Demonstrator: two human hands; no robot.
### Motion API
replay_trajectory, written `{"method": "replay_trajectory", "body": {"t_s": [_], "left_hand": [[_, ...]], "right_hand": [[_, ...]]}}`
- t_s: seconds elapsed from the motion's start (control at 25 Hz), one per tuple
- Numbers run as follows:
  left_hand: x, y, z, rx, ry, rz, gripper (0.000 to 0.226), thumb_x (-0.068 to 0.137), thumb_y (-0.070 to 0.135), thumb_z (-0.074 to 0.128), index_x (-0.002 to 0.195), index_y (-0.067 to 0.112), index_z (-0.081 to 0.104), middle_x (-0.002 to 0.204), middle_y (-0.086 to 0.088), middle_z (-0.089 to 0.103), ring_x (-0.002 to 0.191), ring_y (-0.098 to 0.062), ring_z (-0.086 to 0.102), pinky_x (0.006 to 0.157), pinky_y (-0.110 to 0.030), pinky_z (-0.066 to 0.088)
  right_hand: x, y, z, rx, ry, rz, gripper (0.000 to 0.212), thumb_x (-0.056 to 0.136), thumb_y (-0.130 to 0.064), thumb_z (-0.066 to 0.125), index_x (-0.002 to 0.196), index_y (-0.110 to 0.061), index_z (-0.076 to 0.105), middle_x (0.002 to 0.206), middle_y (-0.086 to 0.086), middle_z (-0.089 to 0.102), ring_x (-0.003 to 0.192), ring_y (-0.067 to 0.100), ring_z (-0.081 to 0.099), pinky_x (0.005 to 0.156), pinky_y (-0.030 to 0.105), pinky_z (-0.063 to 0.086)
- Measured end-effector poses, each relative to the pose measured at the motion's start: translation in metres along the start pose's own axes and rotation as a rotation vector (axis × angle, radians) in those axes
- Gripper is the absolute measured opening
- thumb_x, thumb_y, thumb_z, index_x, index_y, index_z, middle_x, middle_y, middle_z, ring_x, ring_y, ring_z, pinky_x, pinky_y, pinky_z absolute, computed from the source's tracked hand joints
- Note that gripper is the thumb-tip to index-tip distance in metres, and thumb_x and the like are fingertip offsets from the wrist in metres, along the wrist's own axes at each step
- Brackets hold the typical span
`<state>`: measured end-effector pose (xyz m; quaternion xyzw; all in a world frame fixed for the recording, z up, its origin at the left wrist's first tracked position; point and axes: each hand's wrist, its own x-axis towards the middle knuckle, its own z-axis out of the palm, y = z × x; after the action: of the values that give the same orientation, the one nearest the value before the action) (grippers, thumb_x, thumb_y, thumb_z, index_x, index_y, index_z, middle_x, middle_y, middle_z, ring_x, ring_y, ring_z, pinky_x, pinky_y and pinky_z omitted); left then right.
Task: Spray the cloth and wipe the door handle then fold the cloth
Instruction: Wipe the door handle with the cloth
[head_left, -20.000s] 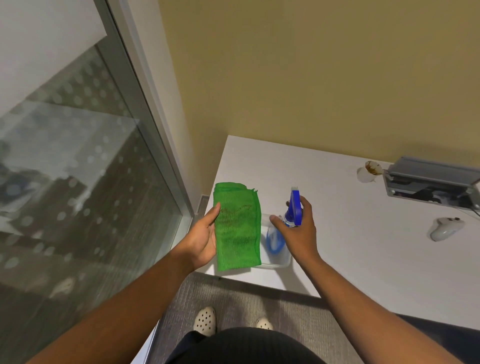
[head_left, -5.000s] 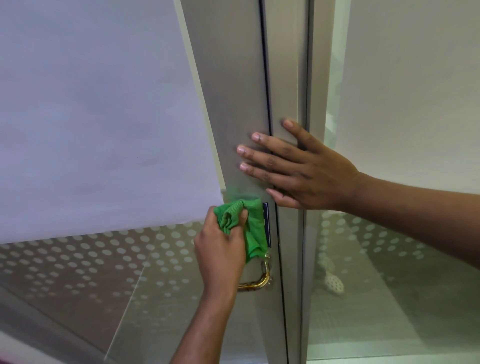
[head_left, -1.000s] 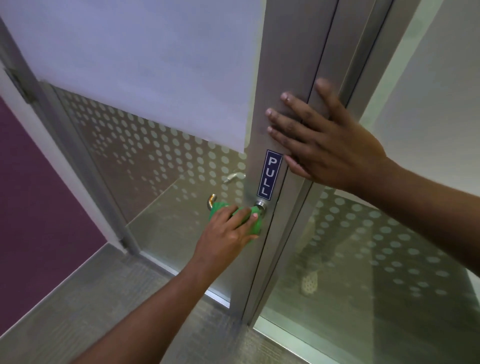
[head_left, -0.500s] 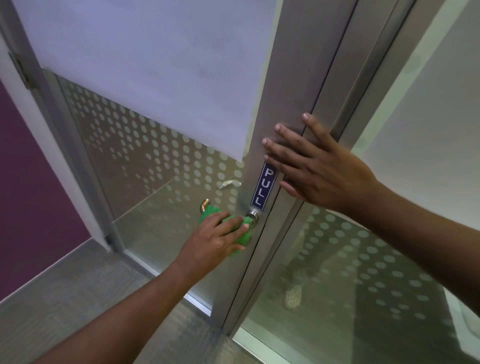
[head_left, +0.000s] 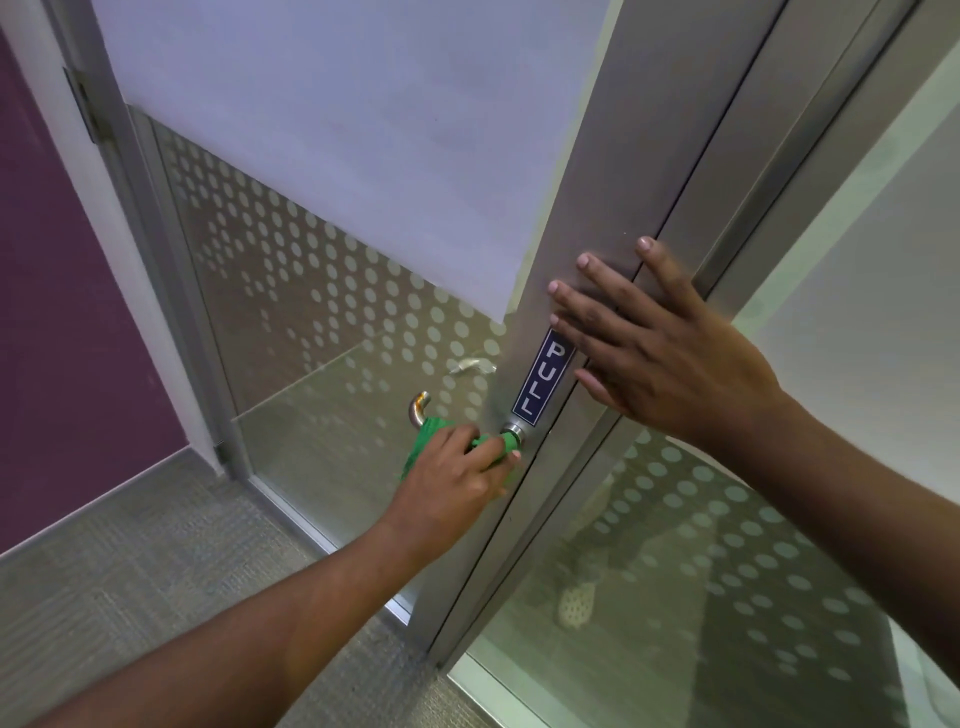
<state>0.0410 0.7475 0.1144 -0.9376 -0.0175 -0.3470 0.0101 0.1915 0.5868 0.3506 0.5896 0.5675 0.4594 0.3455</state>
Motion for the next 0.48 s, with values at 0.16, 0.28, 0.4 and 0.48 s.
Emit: {"method": "replay_trajectory", "body": {"t_s": [0.16, 0.28, 0.4, 0.48], "left_hand": [[-0.013, -0.005, -0.004, 0.036, 0.084, -0.09, 0.051, 0.078, 0.04, 0.088, 0.122, 0.016, 0.078, 0.106, 0.001, 0.074, 0.094, -0.026, 0.065, 0.081, -0.042, 0.056], [0.01, 0.012, -0.001, 0.046, 0.031, -0.123, 0.044, 0.077, 0.033, 0.091, 0.115, 0.012, 0.08, 0.098, 0.0, 0.07, 0.086, -0.025, 0.06, 0.072, -0.04, 0.051], [0.022, 0.026, 0.002, 0.09, -0.006, -0.165, 0.038, 0.076, 0.022, 0.092, 0.11, 0.011, 0.079, 0.099, -0.002, 0.068, 0.084, -0.024, 0.057, 0.069, -0.04, 0.051], [0.008, 0.022, 0.0, 0.07, 0.037, -0.135, 0.043, 0.084, 0.03, 0.084, 0.122, 0.011, 0.077, 0.105, -0.002, 0.069, 0.09, -0.025, 0.059, 0.075, -0.041, 0.051]], "right_hand": [[0.002, -0.002, -0.002, 0.008, -0.002, 0.005, 0.064, 0.112, -0.049, 0.025, 0.163, -0.013, 0.041, 0.175, 0.016, 0.029, 0.163, 0.042, 0.022, 0.13, 0.067, 0.014], [0.002, -0.001, -0.002, -0.003, -0.015, -0.003, 0.064, 0.112, -0.05, 0.024, 0.163, -0.015, 0.04, 0.176, 0.015, 0.027, 0.163, 0.041, 0.02, 0.131, 0.067, 0.013], [0.0, -0.001, -0.003, -0.016, -0.023, -0.004, 0.065, 0.112, -0.05, 0.021, 0.165, -0.015, 0.037, 0.176, 0.016, 0.024, 0.164, 0.042, 0.018, 0.131, 0.067, 0.012], [0.0, -0.001, -0.003, -0.023, -0.028, -0.005, 0.066, 0.112, -0.051, 0.02, 0.165, -0.015, 0.035, 0.176, 0.016, 0.023, 0.164, 0.042, 0.017, 0.131, 0.066, 0.011]]}}
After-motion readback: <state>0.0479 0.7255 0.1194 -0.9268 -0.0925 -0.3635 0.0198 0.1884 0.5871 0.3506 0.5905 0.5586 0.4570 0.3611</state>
